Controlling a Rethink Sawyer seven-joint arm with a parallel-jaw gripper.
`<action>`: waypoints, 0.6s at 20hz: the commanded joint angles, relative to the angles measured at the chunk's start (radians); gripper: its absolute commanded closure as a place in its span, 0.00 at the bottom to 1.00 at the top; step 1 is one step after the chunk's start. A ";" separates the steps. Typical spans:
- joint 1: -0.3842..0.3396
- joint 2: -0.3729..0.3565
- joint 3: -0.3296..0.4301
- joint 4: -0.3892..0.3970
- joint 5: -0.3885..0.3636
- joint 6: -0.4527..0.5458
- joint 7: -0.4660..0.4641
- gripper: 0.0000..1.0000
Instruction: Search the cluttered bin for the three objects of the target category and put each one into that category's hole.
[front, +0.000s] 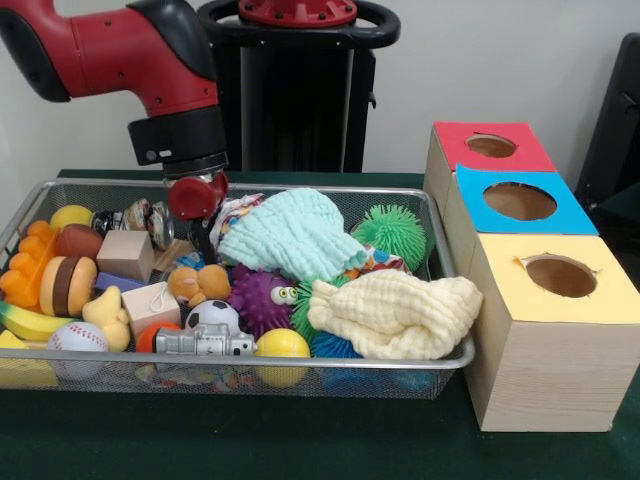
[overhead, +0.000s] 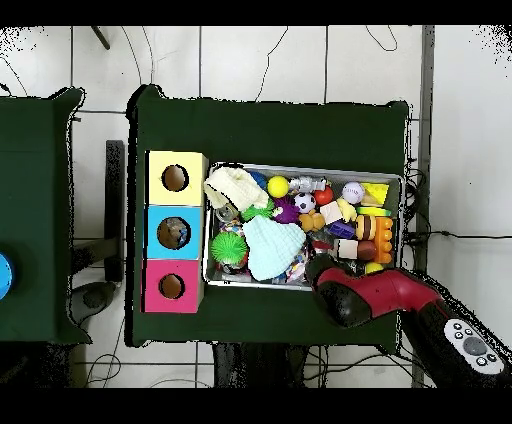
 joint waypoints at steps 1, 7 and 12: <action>0.110 -0.026 -0.128 -0.128 -0.098 -0.048 0.171 0.00; 0.198 -0.044 -0.231 -0.160 -0.104 -0.093 0.206 0.00; 0.161 -0.054 -0.197 -0.153 -0.074 -0.047 0.147 0.00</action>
